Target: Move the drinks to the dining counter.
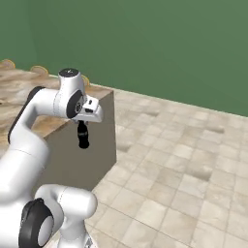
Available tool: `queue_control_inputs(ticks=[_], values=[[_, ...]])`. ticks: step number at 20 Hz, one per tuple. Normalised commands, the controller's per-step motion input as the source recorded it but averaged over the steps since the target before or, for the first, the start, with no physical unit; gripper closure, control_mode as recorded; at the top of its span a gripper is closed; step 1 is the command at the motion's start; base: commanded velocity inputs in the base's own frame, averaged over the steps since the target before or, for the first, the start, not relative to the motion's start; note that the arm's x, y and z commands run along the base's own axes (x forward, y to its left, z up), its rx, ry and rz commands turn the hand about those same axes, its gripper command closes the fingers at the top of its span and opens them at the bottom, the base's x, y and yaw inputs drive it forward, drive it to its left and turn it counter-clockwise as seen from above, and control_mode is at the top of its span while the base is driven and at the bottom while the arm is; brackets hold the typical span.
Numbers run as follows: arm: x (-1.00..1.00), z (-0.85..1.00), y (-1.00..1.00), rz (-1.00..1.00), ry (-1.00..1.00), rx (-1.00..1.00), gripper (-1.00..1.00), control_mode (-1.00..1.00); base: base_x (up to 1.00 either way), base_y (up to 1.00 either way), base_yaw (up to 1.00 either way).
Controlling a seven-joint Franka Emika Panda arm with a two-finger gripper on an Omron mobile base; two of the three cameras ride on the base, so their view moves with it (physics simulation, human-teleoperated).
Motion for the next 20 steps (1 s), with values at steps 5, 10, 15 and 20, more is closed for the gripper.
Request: queue_control_inputs(ticks=[5,10,15,20], values=[[0.00,0.00,0.00,0.00,0.00,0.00,1.00,1.00,0.54,-0.93,0.54],[0.00,0.00,0.00,0.00,0.00,0.00,1.00,1.00,0.55,-0.97,0.51],[0.00,0.00,0.00,0.00,0.00,0.00,1.00,1.00,0.60,-0.97,0.50],[0.00,0.00,0.00,0.00,0.00,0.00,1.00,1.00,0.71,-0.86,0.55]])
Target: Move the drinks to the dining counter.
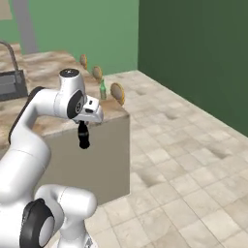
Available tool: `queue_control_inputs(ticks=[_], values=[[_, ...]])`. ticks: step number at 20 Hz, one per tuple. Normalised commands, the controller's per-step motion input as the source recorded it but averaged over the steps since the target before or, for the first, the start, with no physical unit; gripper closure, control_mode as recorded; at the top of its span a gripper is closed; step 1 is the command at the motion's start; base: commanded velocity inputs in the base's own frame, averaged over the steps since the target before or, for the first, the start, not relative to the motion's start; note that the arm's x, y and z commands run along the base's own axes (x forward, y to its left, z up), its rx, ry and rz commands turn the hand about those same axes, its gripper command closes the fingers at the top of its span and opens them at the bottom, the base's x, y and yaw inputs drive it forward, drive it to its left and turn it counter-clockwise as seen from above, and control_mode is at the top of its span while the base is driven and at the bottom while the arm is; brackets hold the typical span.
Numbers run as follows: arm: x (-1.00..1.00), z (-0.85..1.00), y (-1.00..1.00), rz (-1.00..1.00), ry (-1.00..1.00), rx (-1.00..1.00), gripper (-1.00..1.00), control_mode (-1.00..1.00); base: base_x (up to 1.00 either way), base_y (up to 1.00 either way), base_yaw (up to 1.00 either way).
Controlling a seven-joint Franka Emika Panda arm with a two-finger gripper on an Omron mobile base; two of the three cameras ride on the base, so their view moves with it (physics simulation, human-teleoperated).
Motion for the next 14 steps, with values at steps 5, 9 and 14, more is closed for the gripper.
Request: queue_control_inputs(ticks=[5,9,14], values=[[0.00,0.00,0.00,0.00,0.00,0.00,1.00,1.00,0.71,-0.80,0.56],[0.00,0.00,0.00,0.00,0.00,0.00,1.00,1.00,0.72,-0.67,0.60],[0.00,0.00,0.00,0.00,0.00,0.00,1.00,1.00,0.72,-0.36,0.57]])
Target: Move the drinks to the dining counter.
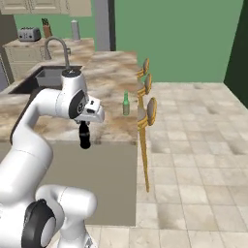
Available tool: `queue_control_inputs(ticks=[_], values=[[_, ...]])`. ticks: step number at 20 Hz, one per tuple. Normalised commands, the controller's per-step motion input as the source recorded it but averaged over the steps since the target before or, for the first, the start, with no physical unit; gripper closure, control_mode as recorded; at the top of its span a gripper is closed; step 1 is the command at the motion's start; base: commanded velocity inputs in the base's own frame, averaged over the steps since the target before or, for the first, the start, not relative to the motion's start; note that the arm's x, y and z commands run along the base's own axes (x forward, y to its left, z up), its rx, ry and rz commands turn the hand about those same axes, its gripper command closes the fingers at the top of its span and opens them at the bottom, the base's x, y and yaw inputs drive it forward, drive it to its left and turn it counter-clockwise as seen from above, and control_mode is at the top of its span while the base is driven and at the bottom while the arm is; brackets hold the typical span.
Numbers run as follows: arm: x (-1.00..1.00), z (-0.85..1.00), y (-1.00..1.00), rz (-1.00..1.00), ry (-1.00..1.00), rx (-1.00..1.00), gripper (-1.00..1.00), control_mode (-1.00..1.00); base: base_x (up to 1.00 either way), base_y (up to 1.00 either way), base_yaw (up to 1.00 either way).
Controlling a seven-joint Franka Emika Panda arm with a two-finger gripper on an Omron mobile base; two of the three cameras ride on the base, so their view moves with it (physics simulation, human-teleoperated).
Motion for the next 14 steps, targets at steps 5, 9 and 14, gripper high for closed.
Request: queue_control_inputs(ticks=[5,9,14], values=[[0.00,0.00,0.00,0.00,0.00,0.00,1.00,1.00,0.55,0.06,0.34],[0.00,0.00,0.00,0.00,0.00,0.00,1.00,1.00,0.59,0.03,0.14],[0.00,0.00,0.00,0.00,0.00,0.00,1.00,1.00,0.69,-0.12,0.00]])
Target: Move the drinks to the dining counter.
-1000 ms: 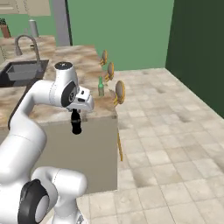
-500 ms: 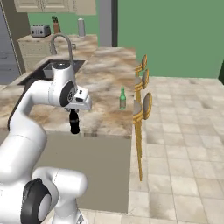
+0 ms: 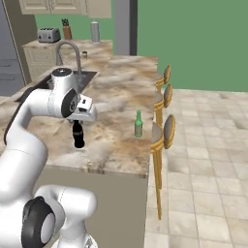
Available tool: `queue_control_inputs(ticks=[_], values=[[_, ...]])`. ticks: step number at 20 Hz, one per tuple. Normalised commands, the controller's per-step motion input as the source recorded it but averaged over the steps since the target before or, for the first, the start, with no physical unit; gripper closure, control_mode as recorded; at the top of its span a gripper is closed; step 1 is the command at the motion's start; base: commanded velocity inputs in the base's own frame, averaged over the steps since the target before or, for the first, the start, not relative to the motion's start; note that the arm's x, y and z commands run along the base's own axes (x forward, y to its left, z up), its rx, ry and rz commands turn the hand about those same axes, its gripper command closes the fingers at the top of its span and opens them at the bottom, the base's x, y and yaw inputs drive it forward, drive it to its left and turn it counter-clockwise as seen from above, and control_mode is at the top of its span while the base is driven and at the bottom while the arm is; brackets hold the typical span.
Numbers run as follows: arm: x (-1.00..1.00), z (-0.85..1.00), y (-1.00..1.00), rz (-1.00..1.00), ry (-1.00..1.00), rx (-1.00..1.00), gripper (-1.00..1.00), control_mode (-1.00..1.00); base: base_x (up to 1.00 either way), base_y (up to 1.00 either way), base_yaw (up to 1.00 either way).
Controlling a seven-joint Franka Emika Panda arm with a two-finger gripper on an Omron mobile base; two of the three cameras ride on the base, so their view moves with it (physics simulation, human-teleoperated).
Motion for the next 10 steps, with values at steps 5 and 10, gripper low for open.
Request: queue_control_inputs(ticks=[5,10], values=[[0.00,0.00,0.00,0.00,0.00,0.00,1.00,1.00,0.51,-0.15,0.00],[0.00,0.00,0.00,0.00,0.00,0.00,1.00,1.00,0.51,0.00,0.00]])
